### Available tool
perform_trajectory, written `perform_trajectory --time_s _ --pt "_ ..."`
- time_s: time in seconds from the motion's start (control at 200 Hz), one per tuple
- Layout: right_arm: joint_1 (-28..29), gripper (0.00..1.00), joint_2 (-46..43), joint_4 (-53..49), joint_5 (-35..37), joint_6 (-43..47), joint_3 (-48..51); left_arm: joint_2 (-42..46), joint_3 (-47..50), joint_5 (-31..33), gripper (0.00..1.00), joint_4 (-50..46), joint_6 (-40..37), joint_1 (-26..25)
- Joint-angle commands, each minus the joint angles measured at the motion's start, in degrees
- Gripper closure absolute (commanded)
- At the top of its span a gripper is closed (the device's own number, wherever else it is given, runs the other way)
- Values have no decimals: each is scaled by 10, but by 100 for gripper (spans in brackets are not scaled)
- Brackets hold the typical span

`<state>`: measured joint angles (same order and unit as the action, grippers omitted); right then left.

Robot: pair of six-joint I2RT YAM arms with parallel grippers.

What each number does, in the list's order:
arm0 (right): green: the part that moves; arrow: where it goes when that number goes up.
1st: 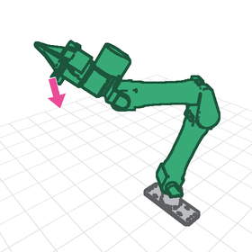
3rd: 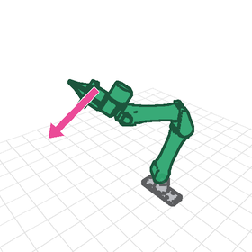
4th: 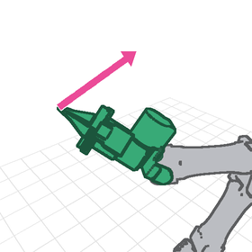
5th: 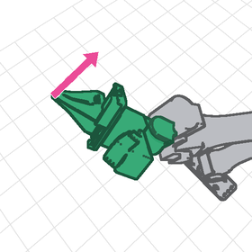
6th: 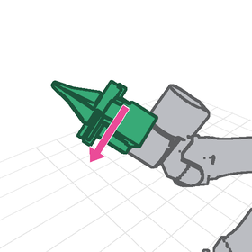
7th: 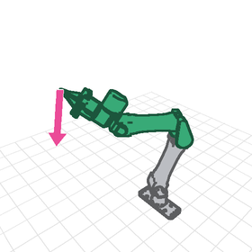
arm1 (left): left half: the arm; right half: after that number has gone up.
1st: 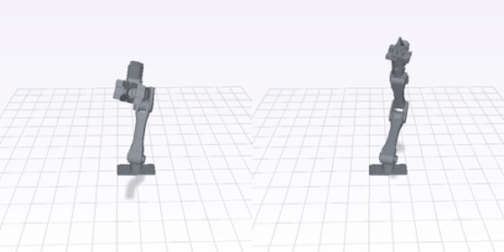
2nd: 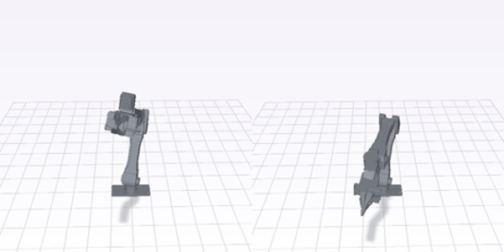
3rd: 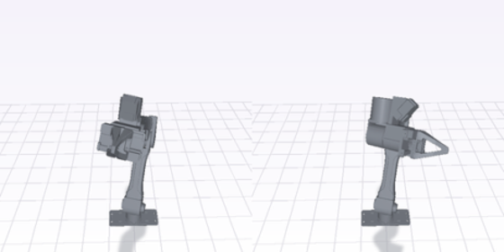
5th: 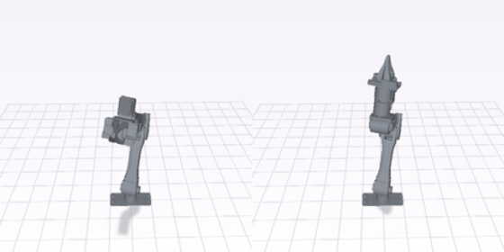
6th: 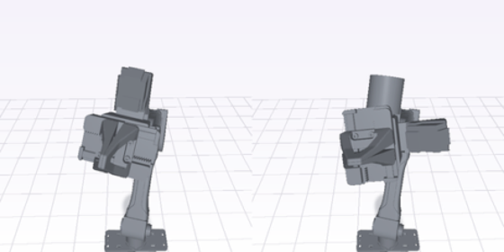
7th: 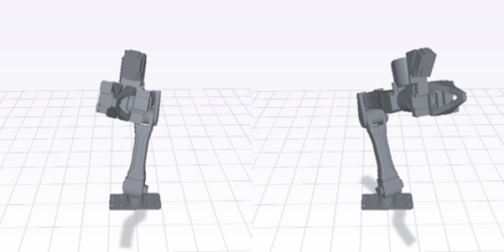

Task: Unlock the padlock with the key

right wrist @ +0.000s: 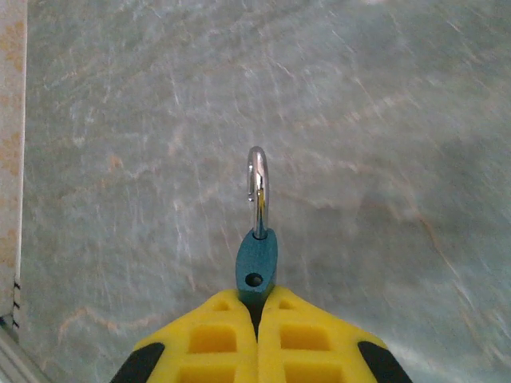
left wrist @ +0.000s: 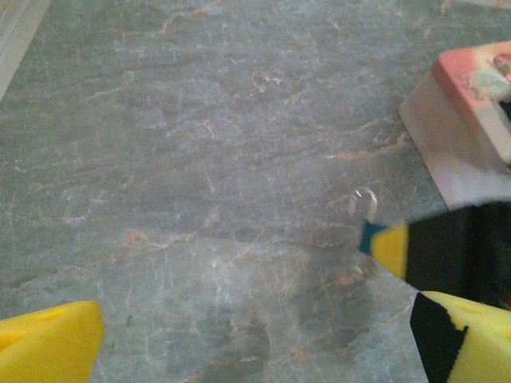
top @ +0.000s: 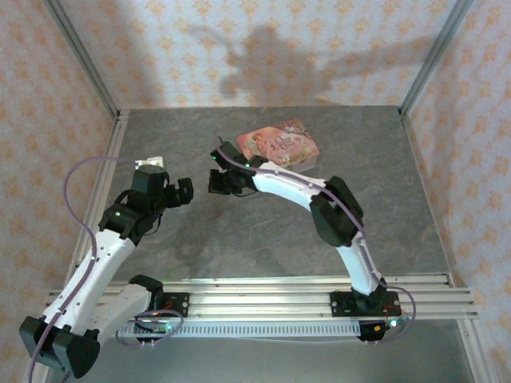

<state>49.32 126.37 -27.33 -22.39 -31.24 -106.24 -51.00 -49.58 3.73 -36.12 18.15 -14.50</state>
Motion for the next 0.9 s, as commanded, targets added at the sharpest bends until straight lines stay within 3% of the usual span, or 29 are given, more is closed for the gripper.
perform_trajectory --time_s 0.0,0.135,0.31,0.445,0.621,0.776,0.896 --pt "-3 100 69 -98 -15 69 -114 9 -11 -7 0 -42 5 6" --pt "-5 100 160 -178 -4 103 -240 19 14 -3 0 -27 11 12" --pt "-17 97 221 -201 28 120 -333 12 16 -24 0 -7 11 19" --pt "-29 78 242 -236 44 128 -404 11 -8 -25 0 -29 -2 21" --pt "-48 52 212 -246 50 130 -414 18 -11 -20 0 -31 -20 26" --pt "-51 43 146 -281 67 166 -426 7 -36 -30 0 -40 -51 39" --pt "-51 25 58 -310 118 195 -389 -19 -54 -37 0 -28 -81 48"
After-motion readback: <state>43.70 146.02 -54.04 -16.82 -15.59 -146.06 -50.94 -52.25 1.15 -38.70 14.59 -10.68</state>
